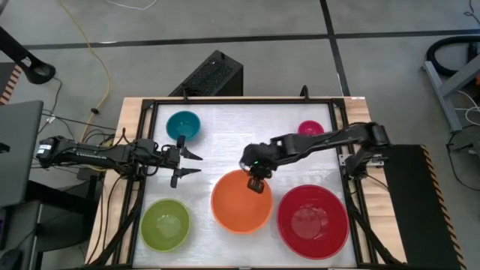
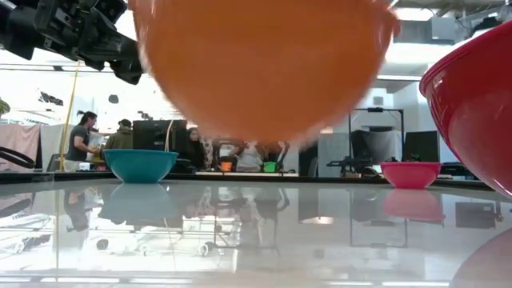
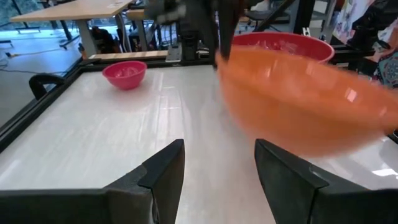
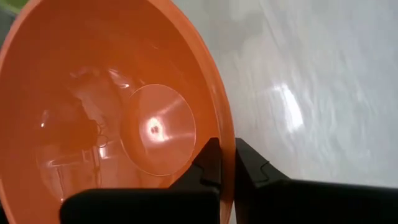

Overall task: Nest bowls inside each other
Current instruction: Stack the orange bowl on top of the red bowl

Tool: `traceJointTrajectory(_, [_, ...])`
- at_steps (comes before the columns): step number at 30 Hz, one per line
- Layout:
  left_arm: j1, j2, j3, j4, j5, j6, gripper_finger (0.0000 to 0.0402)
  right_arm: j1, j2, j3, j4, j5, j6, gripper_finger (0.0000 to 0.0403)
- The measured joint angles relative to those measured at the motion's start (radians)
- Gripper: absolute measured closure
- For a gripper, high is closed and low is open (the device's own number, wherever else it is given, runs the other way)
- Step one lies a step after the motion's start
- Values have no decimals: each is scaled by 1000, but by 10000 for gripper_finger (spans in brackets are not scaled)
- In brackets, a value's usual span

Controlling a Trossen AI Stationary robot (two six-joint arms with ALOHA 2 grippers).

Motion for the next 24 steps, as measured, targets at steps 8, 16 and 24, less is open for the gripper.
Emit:
traceJointTrajectory(8, [0, 0, 0, 0, 1, -3, 216, 25, -195, 0, -103, -17, 95, 382])
traceJointTrajectory(16, [0, 0, 0, 0, 1, -3, 216, 178, -336, 0, -268, 0, 318, 382])
traceJointTrajectory(24, [0, 0, 0, 0, 1, -3, 216, 438, -404, -84, -370, 117, 659, 382])
